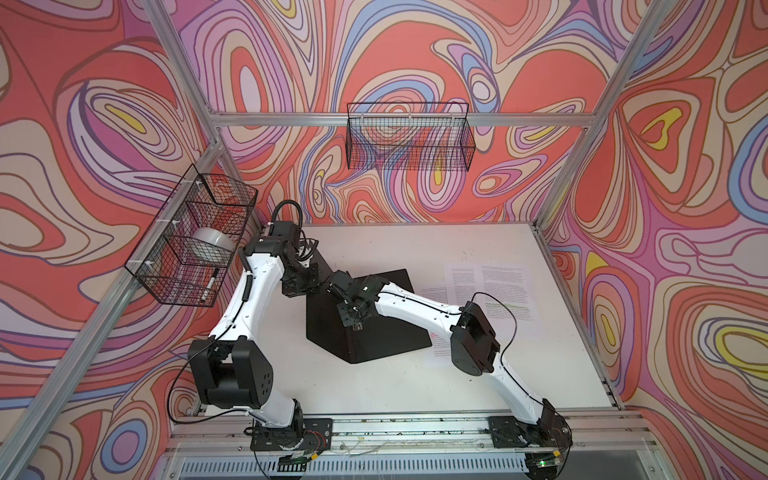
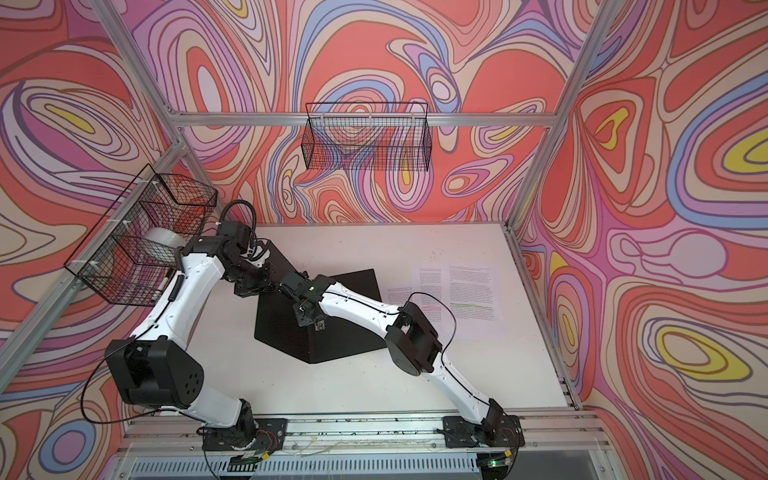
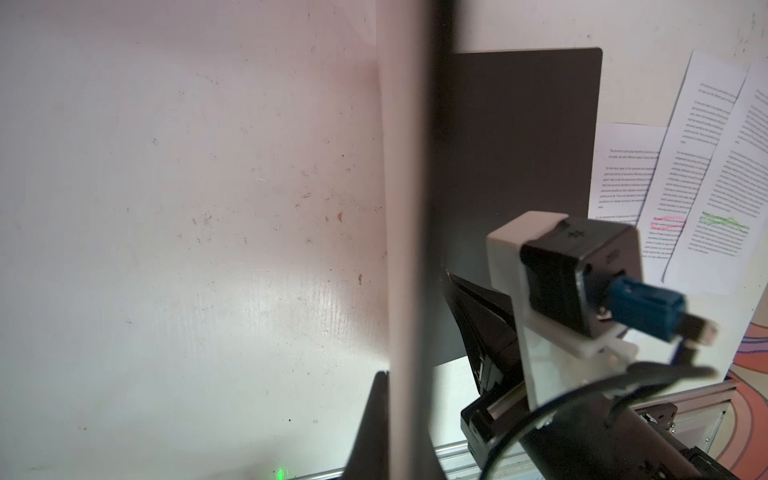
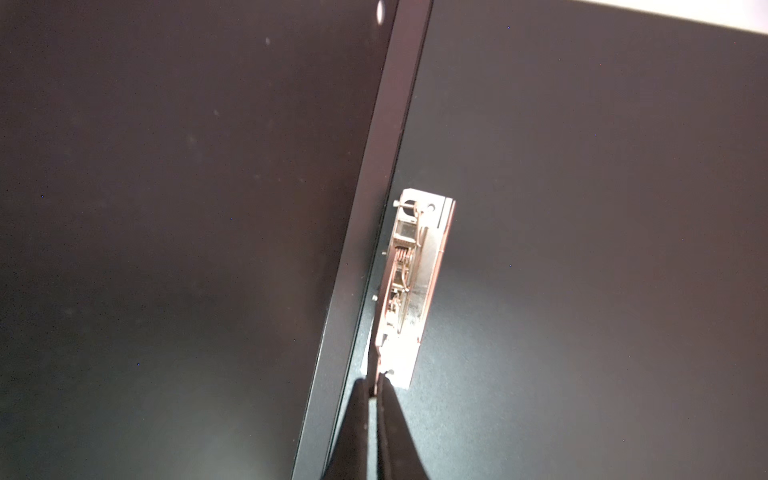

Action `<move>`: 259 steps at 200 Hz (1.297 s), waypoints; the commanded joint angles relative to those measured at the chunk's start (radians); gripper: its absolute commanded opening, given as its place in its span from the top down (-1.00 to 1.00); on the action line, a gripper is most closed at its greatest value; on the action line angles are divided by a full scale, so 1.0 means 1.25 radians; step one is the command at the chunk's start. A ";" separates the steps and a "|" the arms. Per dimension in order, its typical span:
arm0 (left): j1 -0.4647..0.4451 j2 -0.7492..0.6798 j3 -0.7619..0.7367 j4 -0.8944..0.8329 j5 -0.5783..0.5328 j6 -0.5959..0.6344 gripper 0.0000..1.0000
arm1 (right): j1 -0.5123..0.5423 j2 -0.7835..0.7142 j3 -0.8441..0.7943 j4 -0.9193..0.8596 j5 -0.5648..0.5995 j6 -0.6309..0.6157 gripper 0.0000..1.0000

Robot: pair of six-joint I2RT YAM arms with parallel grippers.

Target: Put the files into the folder

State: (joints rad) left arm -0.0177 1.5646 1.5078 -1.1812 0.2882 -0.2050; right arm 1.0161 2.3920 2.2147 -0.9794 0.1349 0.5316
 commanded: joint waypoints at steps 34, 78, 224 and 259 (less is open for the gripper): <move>0.004 0.012 0.023 -0.035 -0.001 0.024 1.00 | -0.015 -0.080 -0.004 0.066 0.033 -0.033 0.69; 0.004 0.028 0.031 -0.020 0.001 0.031 1.00 | -0.050 -0.167 -0.088 0.141 -0.006 -0.037 0.58; 0.008 0.065 0.047 -0.004 -0.005 0.059 1.00 | -0.121 -0.321 -0.429 0.383 -0.321 0.012 0.58; 0.009 0.072 0.054 -0.006 0.019 0.073 1.00 | -0.121 -0.301 -0.481 0.420 -0.394 0.009 0.61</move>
State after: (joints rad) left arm -0.0082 1.6382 1.5482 -1.1622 0.3027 -0.1471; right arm 0.8650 1.9793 1.6512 -0.5041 -0.2634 0.5568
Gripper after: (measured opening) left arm 0.048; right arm 0.202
